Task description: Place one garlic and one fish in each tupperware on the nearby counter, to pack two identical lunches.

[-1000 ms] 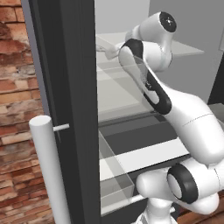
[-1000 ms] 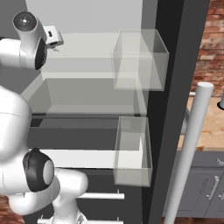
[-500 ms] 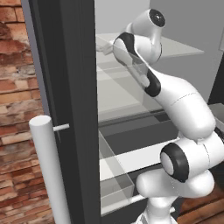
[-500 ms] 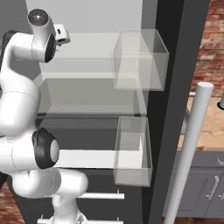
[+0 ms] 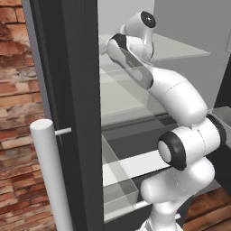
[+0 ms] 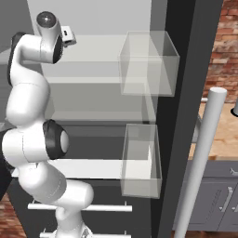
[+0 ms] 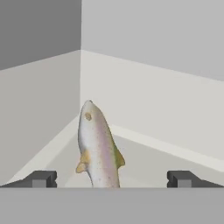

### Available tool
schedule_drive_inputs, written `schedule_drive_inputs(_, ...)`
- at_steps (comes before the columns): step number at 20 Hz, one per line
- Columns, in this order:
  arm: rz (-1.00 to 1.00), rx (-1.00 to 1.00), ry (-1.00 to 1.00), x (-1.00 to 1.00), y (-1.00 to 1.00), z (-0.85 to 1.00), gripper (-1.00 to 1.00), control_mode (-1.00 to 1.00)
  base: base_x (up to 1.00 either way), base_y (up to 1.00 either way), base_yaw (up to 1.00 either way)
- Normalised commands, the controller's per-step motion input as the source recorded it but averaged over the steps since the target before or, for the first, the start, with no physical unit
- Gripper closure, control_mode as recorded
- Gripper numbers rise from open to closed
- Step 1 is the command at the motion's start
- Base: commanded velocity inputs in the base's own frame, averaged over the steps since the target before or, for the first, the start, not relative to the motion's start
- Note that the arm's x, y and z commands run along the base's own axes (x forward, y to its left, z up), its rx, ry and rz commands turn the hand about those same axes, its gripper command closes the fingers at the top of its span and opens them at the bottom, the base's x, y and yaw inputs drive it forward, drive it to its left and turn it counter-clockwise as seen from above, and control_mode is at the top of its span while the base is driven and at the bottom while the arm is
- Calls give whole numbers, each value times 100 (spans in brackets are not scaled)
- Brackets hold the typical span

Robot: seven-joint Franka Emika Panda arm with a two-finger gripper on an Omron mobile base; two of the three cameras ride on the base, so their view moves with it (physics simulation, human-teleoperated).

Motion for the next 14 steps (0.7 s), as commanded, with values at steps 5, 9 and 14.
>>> schedule_drive_inputs(5,-1,0,2,54,31,-2,-100,-100,0,0,0)
schedule_drive_inputs(9,-2,0,4,32,24,-4,-100,-100,0,0,0)
schedule_drive_inputs(14,-5,-1,7,7,15,-12,-100,-100,0,0,0)
